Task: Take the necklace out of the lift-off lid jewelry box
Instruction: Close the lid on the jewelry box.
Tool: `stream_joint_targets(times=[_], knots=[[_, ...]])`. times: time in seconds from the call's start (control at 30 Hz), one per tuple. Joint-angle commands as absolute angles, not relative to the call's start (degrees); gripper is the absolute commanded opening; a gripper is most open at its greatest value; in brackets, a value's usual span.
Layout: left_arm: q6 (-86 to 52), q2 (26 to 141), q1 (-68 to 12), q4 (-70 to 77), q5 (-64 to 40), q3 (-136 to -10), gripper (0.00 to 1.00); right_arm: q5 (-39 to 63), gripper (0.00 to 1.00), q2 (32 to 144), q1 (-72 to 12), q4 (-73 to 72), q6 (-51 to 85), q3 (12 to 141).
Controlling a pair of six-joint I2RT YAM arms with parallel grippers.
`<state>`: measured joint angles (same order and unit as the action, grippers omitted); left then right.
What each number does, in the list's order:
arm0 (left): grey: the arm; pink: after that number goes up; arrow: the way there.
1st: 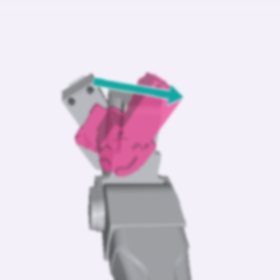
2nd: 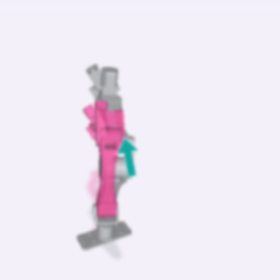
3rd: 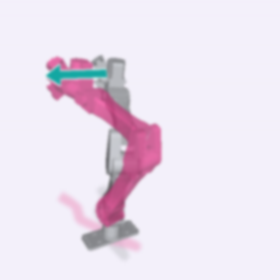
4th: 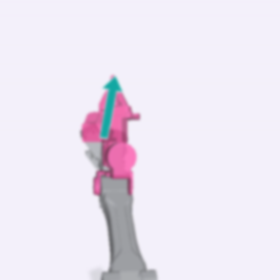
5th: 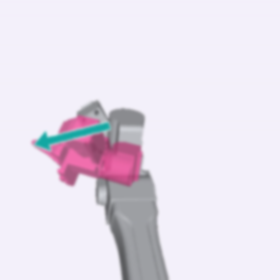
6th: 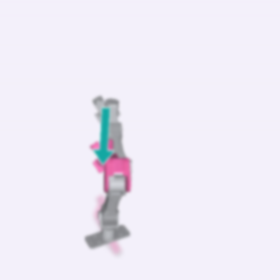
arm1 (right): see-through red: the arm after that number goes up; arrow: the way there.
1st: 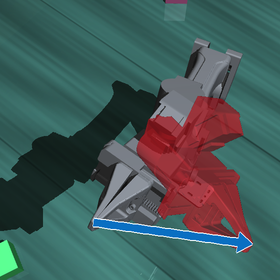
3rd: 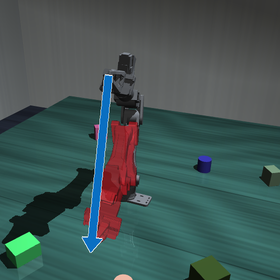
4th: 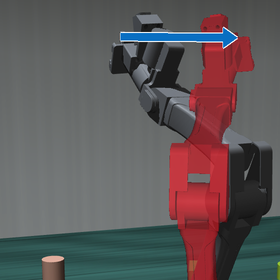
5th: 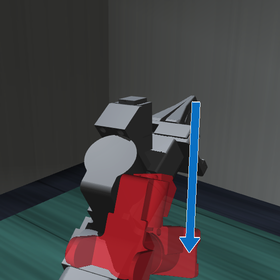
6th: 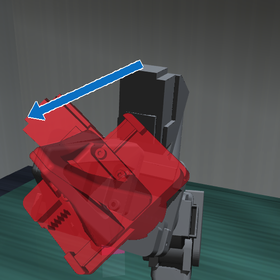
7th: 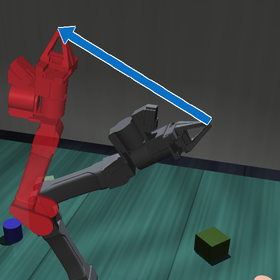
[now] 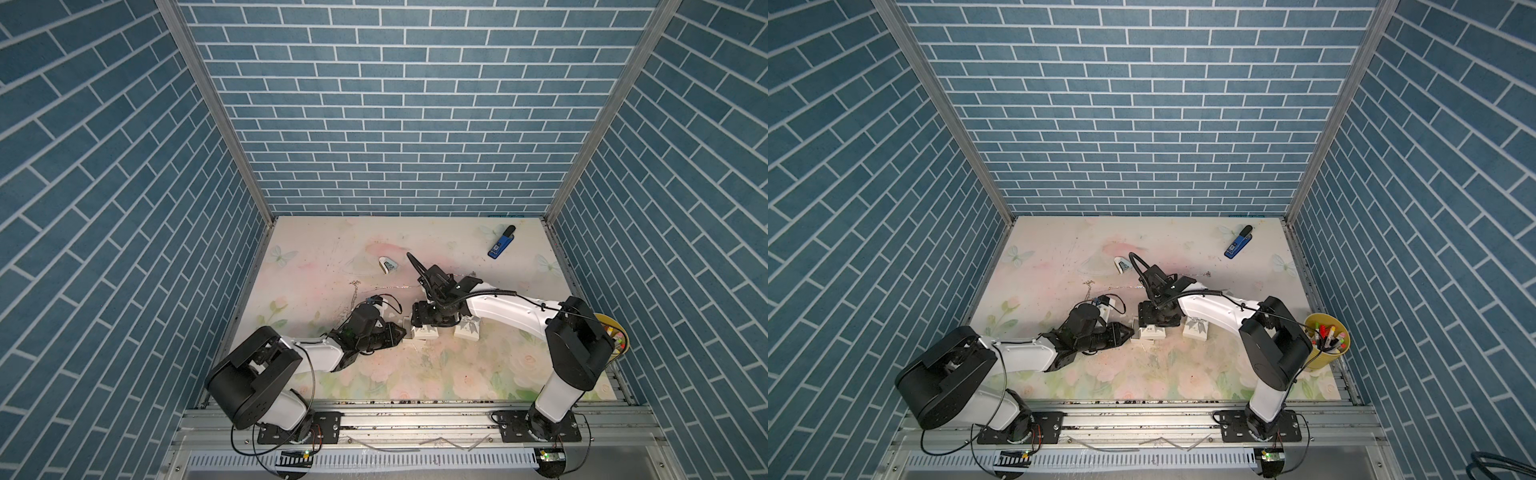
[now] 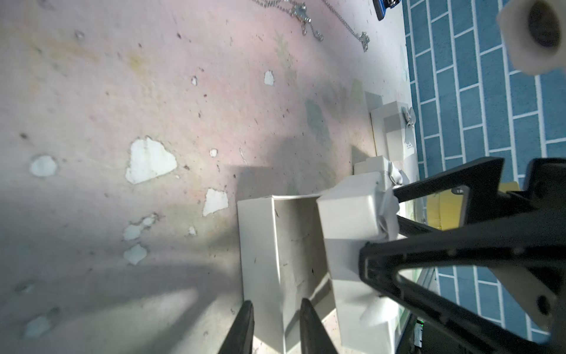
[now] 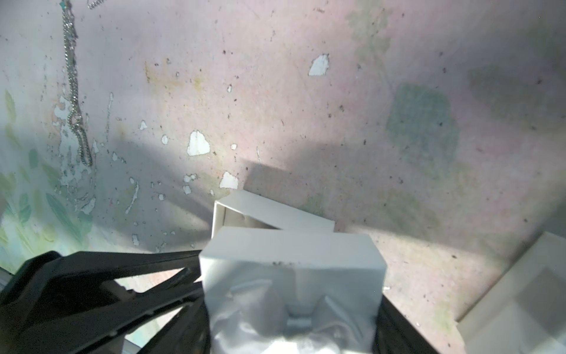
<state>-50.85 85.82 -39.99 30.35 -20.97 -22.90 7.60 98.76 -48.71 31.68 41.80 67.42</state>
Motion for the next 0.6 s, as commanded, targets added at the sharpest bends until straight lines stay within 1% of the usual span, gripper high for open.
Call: stream_joint_targets(times=[0.0, 0.3, 0.57], knots=[[-52.3, 88.1, -39.7, 37.0, -23.2, -22.1, 0.25, 6.1, 0.65, 98.2, -49.0, 30.9, 44.5, 67.6], [-53.7, 88.2, -39.7, 37.4, -22.9, -21.7, 0.21, 5.9, 0.65, 100.1, -48.9, 30.0, 44.3, 68.5], [-54.7, 88.0, -39.8, 38.3, -22.5, -21.1, 0.19, 8.0, 0.65, 101.0, -48.9, 27.4, 44.9, 67.8]])
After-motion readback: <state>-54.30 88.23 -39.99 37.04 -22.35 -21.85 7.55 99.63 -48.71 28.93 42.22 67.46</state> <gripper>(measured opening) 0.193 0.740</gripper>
